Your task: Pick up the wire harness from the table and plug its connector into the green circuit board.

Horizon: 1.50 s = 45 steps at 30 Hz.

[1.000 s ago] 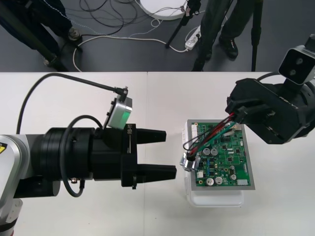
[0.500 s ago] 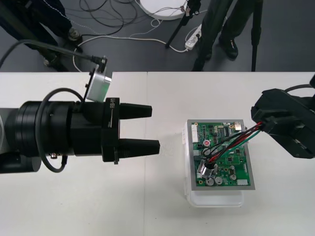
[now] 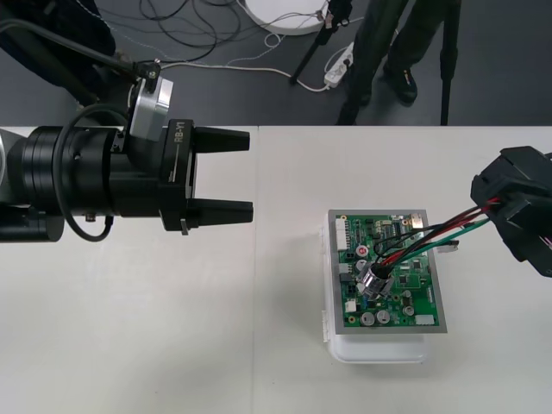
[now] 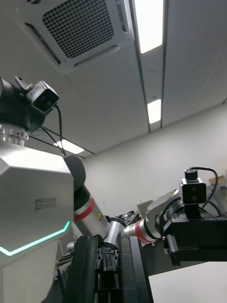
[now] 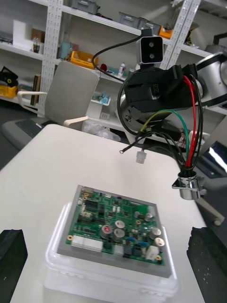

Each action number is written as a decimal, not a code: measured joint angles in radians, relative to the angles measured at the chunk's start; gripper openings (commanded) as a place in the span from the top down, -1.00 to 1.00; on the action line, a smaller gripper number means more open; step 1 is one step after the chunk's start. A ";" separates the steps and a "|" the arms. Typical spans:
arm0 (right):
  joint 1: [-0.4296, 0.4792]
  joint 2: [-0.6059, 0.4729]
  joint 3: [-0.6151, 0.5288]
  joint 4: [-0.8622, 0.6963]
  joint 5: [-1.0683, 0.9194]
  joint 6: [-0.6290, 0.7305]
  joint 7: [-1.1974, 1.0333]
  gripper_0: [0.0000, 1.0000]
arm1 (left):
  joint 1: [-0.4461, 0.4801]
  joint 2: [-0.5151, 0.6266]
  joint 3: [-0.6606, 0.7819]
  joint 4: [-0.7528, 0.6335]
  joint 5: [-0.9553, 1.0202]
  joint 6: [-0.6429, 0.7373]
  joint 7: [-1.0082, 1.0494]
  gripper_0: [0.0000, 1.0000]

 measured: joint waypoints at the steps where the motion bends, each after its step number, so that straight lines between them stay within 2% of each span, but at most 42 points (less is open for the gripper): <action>1: 0.003 0.000 -0.001 0.000 0.000 0.006 0.030 1.00 | -0.011 0.001 -0.008 0.016 0.006 0.000 -0.020 -1.00; 5: 0.010 0.000 -0.001 -0.001 0.017 0.057 0.183 1.00 | -0.062 0.002 -0.050 0.087 0.048 0.001 -0.033 -1.00; 11: 0.021 0.000 -0.001 -0.039 0.029 0.180 0.208 1.00 | -0.132 0.003 -0.134 0.171 0.153 0.003 -0.055 -1.00; 15: 0.035 0.000 -0.001 -0.096 0.029 0.266 0.312 1.00 | -0.160 0.003 -0.175 0.192 0.201 0.006 -0.157 -1.00; 21: 0.050 0.000 -0.001 -0.142 0.029 0.341 0.362 1.00 | -0.167 0.003 -0.182 0.191 0.221 0.006 -0.320 -1.00; 28: 0.076 0.000 -0.001 -0.198 0.023 0.405 0.501 1.00 | -0.167 0.003 -0.188 0.183 0.223 0.006 -0.318 -1.00; 45: 0.094 0.012 -0.001 -0.274 0.068 0.575 0.575 1.00 | -0.169 0.003 -0.243 0.179 0.233 0.006 -0.318 -1.00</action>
